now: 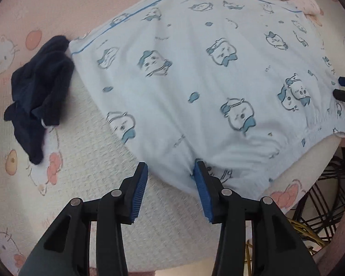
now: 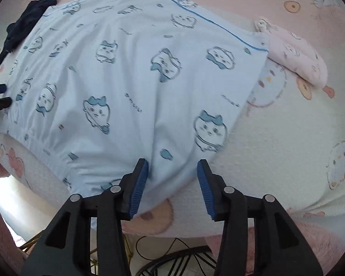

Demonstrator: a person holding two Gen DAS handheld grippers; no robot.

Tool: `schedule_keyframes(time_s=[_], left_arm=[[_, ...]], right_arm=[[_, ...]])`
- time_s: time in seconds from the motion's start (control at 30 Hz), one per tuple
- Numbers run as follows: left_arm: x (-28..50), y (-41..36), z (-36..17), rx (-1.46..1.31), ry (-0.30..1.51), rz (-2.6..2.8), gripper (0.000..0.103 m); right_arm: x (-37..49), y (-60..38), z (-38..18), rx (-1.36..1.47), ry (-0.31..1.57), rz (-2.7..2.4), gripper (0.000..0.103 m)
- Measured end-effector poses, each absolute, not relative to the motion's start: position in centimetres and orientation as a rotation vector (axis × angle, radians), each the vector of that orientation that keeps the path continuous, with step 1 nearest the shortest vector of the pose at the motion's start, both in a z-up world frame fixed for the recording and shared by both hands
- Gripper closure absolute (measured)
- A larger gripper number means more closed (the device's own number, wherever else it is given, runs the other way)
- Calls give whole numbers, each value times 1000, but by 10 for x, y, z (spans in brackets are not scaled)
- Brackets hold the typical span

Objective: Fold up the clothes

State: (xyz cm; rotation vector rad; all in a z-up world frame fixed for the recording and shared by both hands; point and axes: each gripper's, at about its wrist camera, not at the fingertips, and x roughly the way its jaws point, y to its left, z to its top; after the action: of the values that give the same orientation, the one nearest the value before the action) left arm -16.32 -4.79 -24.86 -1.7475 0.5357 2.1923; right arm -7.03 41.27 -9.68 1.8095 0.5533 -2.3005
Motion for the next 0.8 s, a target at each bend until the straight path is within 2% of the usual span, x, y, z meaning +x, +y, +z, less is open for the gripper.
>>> schedule_keyframes(time_s=[0.03,0.13,0.2,0.27,0.37,0.43,0.5,0.57,0.67,0.8], left_arm=[[-162,-50,-240,-1705,448,2209,60],[-156,-40,-229,-1610,275,2203,60],[-153,-31,-239,-1642,302,2163,60],[-150,-33,-247,-1676,355,2150,58],[-144,-38,-258,-1725,440,2134,57],[-139,-50,-258,-1750,509,2142,53],[-140,-60,-251,-1730,414,2151,53],[-143,-69,-240,-1686,259,2171,53],[-161,-70,-232,-1622,125,2239,53],[-187,-66,-259,-1778,183,2210,53]], right_arm=[[-68,415,-95,1820,560,-2313,59],[-68,395,-77,1677,363,-2326,61],[-70,378,-76,1641,292,-2266,61],[-67,373,-94,1713,415,-2222,61],[-61,413,-95,1806,352,-2232,59],[-59,443,-91,1926,269,-2246,59],[-58,469,-89,1981,150,-2300,59],[-65,478,-79,1888,7,-2348,59],[-78,464,-74,1767,81,-2418,59],[-79,445,-91,1743,266,-2384,61]])
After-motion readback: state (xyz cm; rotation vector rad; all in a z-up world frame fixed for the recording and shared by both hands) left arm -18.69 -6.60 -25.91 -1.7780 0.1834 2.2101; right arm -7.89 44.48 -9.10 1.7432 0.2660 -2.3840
